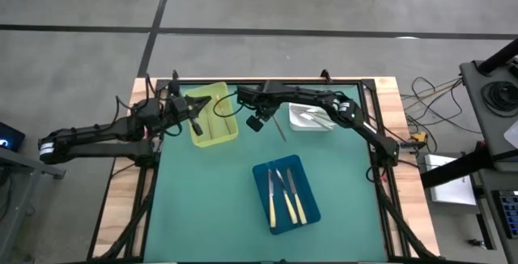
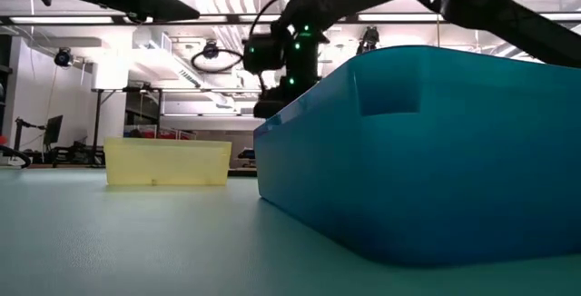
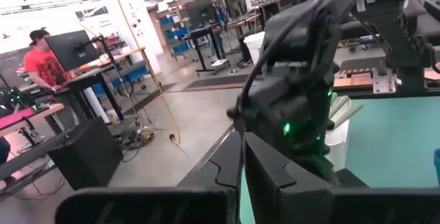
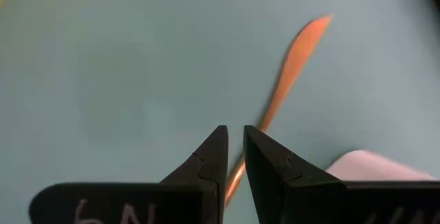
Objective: Sort silverware by color (type)
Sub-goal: Put the gold knife into the yellow bin
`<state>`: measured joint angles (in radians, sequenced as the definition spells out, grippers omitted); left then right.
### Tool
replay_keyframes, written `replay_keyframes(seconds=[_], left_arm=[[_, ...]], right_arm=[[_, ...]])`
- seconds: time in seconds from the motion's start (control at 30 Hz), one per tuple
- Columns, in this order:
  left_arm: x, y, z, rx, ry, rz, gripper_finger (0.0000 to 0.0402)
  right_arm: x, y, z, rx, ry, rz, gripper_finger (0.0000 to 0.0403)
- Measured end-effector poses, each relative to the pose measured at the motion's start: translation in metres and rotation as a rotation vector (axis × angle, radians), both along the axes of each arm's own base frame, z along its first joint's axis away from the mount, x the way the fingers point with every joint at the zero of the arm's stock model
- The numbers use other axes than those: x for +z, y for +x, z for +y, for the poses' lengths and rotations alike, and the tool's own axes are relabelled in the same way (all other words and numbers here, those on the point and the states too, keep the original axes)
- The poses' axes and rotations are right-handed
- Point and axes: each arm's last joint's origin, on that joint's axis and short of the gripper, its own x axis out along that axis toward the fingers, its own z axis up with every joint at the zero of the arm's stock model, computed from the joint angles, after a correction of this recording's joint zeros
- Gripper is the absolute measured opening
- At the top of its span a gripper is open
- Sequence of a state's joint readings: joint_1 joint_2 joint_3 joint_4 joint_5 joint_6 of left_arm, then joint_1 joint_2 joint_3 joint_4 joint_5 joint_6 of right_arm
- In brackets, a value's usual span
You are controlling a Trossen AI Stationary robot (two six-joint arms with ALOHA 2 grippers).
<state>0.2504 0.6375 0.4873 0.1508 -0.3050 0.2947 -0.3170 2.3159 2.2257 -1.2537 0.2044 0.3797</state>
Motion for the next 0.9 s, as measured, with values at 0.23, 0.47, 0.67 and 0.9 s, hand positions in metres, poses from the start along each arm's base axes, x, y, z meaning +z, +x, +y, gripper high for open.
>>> replay_keyframes(seconds=[0.23, 0.47, 0.67, 0.9], left_arm=[[-0.001, 0.0, 0.0, 0.0, -0.022, -0.005, 0.0], [-0.003, 0.0, 0.0, 0.0, -0.023, -0.001, 0.0], [-0.003, 0.001, 0.0, 0.0, -0.022, -0.001, 0.0], [-0.003, 0.001, 0.0, 0.0, -0.023, 0.001, 0.0]], right_arm=[[-0.015, -0.006, -0.012, 0.005, 0.074, 0.056, 0.0038], [-0.019, -0.01, -0.022, -0.009, 0.08, 0.074, 0.0039], [-0.021, -0.011, -0.023, -0.013, 0.082, 0.078, 0.007], [-0.023, -0.011, -0.022, -0.012, 0.084, 0.083, 0.0128]])
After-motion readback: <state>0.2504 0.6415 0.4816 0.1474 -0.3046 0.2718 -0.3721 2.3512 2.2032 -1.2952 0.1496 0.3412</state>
